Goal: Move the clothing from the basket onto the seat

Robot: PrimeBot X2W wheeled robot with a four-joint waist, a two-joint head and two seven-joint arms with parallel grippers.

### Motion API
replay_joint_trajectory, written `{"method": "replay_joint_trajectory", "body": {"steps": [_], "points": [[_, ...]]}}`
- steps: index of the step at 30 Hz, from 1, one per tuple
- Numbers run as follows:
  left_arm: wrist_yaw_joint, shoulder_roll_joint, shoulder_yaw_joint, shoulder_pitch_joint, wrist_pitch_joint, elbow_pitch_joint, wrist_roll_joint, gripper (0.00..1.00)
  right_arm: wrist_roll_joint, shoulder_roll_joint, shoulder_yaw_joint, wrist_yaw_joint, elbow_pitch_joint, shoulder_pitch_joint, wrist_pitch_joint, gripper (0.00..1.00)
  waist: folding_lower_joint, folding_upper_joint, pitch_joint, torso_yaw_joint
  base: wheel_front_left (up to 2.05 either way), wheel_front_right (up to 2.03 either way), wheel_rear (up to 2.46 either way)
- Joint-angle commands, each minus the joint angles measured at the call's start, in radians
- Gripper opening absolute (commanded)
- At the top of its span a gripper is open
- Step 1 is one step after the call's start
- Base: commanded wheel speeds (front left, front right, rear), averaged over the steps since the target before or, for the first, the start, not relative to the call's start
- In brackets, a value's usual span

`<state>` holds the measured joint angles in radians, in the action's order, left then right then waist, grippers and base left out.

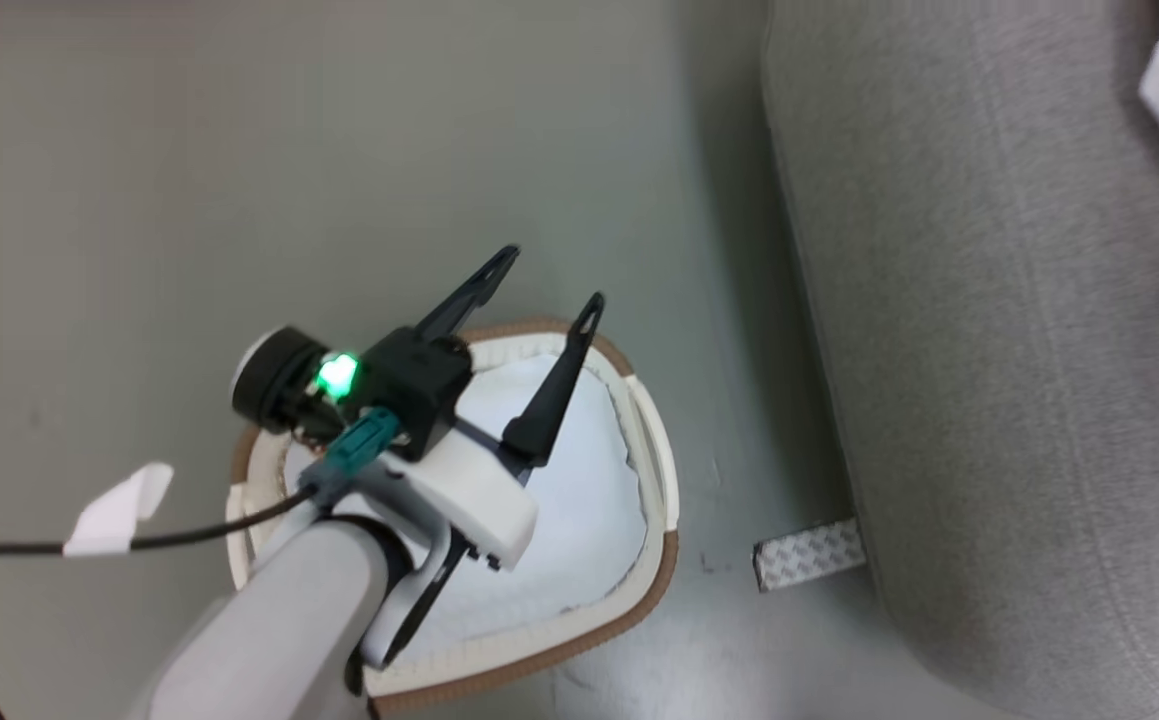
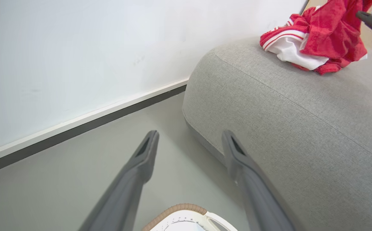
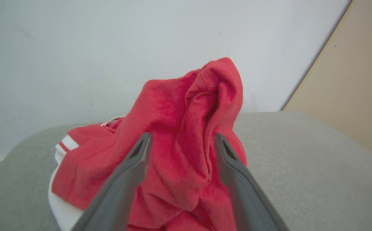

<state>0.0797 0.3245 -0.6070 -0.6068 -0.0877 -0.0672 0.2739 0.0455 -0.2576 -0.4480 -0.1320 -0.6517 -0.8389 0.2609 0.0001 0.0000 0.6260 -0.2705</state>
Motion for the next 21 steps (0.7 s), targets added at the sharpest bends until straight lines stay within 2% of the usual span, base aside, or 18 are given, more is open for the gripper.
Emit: {"method": "replay_joint_trajectory", "body": {"steps": [1, 5, 11, 21], "points": [[0.013, 0.006, 0.015, 0.040, 0.030, 0.017, 0.019, 1.00, 0.008, 0.014, 0.024, 0.003, 0.049, 0.070, 0.002, 1.00, -0.0001, 0.0000, -0.096, -0.011, 0.00, 0.00, 0.00], [0.052, -0.002, 0.055, 0.109, 0.102, 0.052, 0.051, 1.00, 0.022, 0.042, 0.083, 0.003, 0.170, 0.218, 0.002, 1.00, -0.0001, 0.0000, -0.202, -0.002, 0.00, 0.00, 0.00], [0.088, -0.035, 0.097, 0.207, 0.224, 0.154, 0.105, 1.00, 0.000, 0.084, 0.160, 0.003, 0.322, 0.431, 0.002, 1.00, -0.0001, 0.0000, -0.349, 0.058, 0.00, 0.00, 0.00], [0.112, -0.061, 0.160, 0.342, 0.339, 0.328, 0.156, 1.00, -0.016, 0.149, 0.301, 0.003, 0.420, 0.642, 0.002, 1.00, -0.0001, 0.0000, -0.518, 0.160, 0.00, 0.00, 0.00]]}}
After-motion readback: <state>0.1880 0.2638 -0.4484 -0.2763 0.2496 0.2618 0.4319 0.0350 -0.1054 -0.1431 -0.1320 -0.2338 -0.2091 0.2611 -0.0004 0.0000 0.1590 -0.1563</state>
